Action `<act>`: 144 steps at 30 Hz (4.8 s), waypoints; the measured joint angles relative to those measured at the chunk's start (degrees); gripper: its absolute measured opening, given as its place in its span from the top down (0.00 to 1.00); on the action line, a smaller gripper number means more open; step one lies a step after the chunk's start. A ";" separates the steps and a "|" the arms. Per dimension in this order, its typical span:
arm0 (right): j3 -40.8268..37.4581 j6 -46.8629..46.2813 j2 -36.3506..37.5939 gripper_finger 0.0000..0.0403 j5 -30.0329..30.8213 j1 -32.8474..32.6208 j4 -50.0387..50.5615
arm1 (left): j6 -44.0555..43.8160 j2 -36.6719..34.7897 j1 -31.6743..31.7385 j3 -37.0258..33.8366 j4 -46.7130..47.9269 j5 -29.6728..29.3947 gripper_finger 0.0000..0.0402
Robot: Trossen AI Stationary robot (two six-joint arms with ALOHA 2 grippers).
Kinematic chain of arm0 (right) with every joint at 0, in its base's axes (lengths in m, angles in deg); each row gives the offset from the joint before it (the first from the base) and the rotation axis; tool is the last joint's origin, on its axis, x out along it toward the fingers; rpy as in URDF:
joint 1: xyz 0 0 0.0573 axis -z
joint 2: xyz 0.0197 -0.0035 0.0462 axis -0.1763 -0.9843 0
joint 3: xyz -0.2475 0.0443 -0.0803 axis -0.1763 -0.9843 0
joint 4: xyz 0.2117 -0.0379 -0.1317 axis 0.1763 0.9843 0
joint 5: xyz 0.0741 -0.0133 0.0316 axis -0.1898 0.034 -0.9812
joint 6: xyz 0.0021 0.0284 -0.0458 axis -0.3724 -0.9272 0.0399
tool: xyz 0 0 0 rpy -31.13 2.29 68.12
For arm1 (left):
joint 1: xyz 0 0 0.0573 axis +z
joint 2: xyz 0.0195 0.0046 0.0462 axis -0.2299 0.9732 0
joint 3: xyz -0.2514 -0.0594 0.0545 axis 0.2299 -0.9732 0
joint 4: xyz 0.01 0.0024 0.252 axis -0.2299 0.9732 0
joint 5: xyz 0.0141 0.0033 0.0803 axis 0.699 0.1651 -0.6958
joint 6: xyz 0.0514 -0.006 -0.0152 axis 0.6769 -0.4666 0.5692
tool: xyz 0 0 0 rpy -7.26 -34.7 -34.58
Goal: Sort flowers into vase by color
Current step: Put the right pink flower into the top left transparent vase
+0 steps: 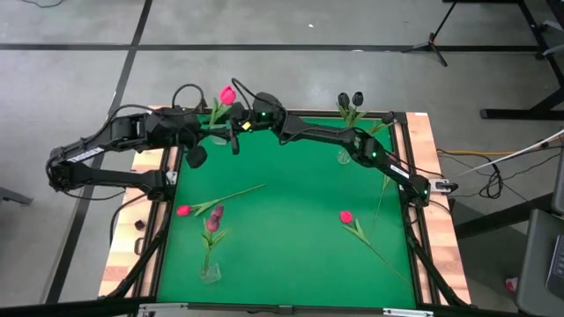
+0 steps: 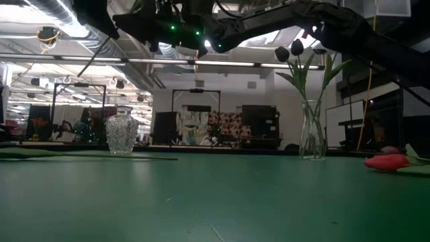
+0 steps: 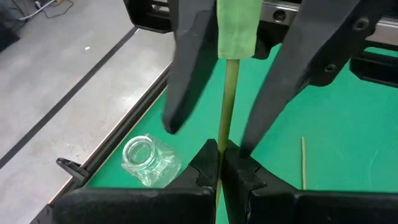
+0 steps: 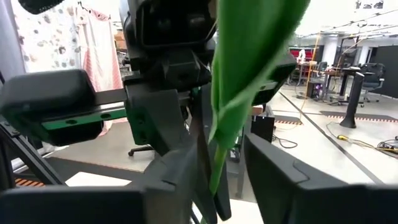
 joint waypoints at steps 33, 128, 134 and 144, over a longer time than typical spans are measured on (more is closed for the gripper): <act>0.00 2.19 -0.11 1.00 23.19 3.81 8.12 | -4.54 -8.76 0.00 0.00 -0.58 -14.73 0.74; -0.66 7.41 0.72 1.00 23.01 2.28 22.62 | -8.54 -12.79 0.01 0.00 -2.54 -14.64 0.75; -0.74 5.80 1.60 1.00 22.43 1.19 23.09 | -8.57 -12.79 0.02 0.00 -2.53 -14.64 0.75; -0.66 8.73 5.25 1.00 24.13 0.00 18.79 | -8.50 -12.79 0.02 0.00 -2.52 -14.64 0.75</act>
